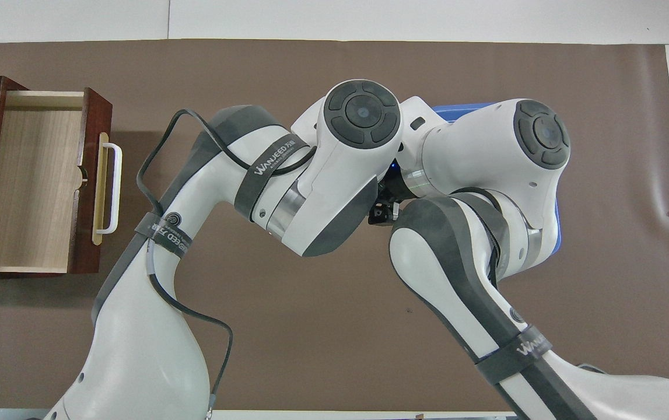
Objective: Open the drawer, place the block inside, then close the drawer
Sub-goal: 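Carry the block toward the left gripper while the left gripper grasps it, then carry the block into the open drawer with the left gripper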
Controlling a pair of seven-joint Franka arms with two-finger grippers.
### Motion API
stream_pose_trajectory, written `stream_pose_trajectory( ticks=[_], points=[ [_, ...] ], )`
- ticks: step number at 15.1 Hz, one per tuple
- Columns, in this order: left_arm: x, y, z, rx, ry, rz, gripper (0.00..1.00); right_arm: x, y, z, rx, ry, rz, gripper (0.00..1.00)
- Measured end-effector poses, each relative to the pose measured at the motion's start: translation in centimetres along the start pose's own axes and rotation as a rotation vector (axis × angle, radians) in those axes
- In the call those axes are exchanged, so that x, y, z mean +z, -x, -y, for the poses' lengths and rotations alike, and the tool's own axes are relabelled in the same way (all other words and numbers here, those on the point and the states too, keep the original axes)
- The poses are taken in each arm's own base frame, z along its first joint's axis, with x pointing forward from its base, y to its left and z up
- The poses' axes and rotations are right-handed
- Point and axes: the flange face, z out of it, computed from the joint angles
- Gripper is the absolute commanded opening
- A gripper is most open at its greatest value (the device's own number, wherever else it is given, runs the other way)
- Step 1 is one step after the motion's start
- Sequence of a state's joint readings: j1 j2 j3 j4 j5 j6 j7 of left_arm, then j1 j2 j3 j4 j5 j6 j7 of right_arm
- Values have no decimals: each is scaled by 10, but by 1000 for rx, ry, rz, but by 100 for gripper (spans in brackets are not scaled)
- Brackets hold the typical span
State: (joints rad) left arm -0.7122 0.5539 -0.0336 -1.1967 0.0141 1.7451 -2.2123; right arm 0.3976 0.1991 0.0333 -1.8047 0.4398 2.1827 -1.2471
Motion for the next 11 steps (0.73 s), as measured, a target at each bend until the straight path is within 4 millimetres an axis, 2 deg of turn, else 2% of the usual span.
stream_pose_trajectory(
  ticks=[3,5,8,11],
  points=[
    [-12,-15,-6,-27,8,-1,0,1,-5,3,-8,-2,-1,100],
    [-34,-49,-18,-77,12,-1,0,3,-9,6,-15,-5,-1,100],
    [-65,-125,-38,-133,-17,-20,0,3,-9,6,-16,-6,-1,100],
    [-85,-213,-53,-144,-61,-36,0,3,-9,6,-15,-5,-1,100]
  ],
)
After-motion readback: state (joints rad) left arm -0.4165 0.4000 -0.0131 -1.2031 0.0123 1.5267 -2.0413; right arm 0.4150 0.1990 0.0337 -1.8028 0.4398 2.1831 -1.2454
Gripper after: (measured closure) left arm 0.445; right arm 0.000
